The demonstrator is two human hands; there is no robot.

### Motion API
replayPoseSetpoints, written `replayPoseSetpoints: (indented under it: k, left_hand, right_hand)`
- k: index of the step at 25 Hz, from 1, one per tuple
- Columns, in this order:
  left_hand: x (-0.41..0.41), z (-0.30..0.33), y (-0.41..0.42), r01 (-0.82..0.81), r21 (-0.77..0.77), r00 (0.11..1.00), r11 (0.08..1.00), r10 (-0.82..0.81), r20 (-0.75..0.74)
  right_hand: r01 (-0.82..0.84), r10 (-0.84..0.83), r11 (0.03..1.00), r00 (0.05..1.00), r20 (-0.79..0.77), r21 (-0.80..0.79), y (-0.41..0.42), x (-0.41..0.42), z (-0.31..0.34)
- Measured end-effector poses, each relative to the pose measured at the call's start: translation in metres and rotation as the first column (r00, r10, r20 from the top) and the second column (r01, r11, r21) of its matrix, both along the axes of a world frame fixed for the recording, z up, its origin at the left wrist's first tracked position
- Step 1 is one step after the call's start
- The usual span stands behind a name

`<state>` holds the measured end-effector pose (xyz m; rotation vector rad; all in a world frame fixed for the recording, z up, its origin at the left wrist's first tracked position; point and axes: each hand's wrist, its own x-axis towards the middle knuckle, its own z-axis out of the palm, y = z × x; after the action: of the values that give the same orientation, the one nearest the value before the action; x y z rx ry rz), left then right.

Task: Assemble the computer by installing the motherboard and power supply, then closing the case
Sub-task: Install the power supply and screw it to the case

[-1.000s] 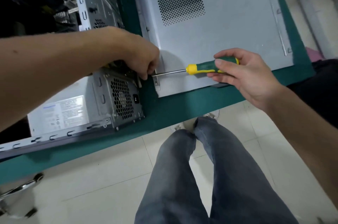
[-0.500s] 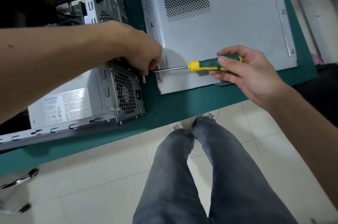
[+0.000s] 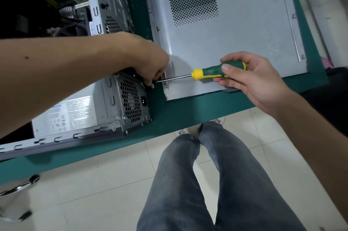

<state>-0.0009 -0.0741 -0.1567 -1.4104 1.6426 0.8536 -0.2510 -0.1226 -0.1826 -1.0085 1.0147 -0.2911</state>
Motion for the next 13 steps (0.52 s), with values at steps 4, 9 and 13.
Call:
replayPoseSetpoints:
  k: [4,9,13]
  left_hand:
    - [0.004,0.006,-0.001,-0.068,-0.037,0.995,0.997,0.065,-0.074]
    - [0.002,-0.003,-0.002,0.012,-0.027,1.0,1.0,-0.012,-0.004]
    - [0.004,-0.009,0.0,0.255,-0.001,0.966,0.967,-0.255,0.032]
  right_hand:
    - [0.023,-0.023,1.0,1.0,0.017,0.005,-0.007,-0.004,0.004]
    - [-0.014,0.014,1.0,1.0,0.006,0.019,-0.004,-0.003,-0.001]
    - [-0.033,0.033,0.999,0.999,-0.002,0.01,0.0,0.004,-0.008]
